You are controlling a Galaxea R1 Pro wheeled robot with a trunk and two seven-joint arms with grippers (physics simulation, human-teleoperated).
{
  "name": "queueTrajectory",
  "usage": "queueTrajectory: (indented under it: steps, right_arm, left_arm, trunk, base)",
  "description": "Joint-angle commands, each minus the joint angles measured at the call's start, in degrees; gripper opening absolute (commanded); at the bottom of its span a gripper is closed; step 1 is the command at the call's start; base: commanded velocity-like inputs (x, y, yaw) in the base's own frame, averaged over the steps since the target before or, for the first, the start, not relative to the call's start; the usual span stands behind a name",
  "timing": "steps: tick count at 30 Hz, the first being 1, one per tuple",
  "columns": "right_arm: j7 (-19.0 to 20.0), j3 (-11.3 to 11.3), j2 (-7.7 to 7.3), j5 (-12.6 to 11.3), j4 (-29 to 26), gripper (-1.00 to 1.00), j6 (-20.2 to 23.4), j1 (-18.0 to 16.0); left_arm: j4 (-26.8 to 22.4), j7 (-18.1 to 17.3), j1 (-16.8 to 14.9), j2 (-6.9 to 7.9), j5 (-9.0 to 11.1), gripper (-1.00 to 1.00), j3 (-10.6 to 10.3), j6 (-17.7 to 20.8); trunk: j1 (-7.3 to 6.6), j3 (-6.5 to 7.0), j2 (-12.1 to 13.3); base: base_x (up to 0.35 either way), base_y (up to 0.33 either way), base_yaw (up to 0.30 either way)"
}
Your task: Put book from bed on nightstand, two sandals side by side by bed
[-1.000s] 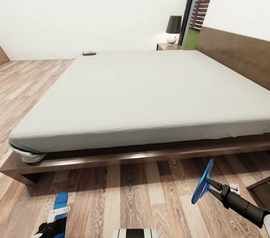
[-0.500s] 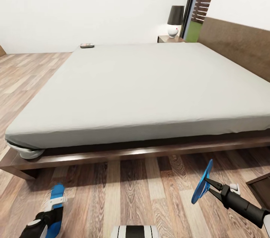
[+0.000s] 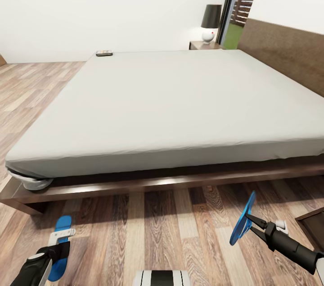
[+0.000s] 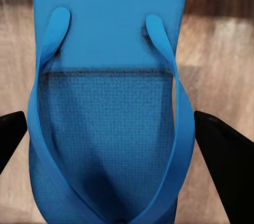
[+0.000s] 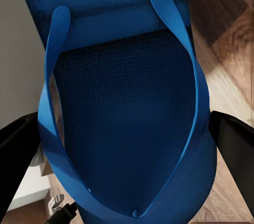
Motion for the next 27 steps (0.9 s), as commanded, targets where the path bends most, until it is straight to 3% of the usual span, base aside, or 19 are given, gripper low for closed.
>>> queueTrajectory:
  steps: [1,12,17,27]
  right_arm:
    - [0.2,-0.1,0.05,0.0,0.0,-1.00,0.3,0.0]
    - [0.2,0.0,0.34,0.0,0.0,-1.00,-0.1,0.0]
    - [0.2,0.0,0.29,0.0,0.0,-1.00,-0.1,0.0]
    - [0.2,0.0,0.19,0.0,0.0,-1.00,-0.1,0.0]
  left_arm:
    - [0.0,-0.6,0.0,-0.14,-0.6,-1.00,0.3,0.2]
    - [0.2,-0.8,-0.1,-0.63,-0.5,-1.00,0.1,0.3]
    - [0.2,-0.8,0.0,-0.67,-0.5,-1.00,0.1,0.2]
    - [0.1,-0.8,-0.1,-0.67,-0.4,-1.00,0.1,0.1]
  trunk:
    - [0.01,-0.27,0.0]
    - [0.30,-2.70,-0.2]
    - [0.30,-2.70,-0.2]
    - [0.30,-2.70,-0.2]
  base:
    - [0.000,0.000,0.000]
    - [0.000,0.000,0.000]
    - [0.000,0.000,0.042]
    - [0.000,0.000,0.261]
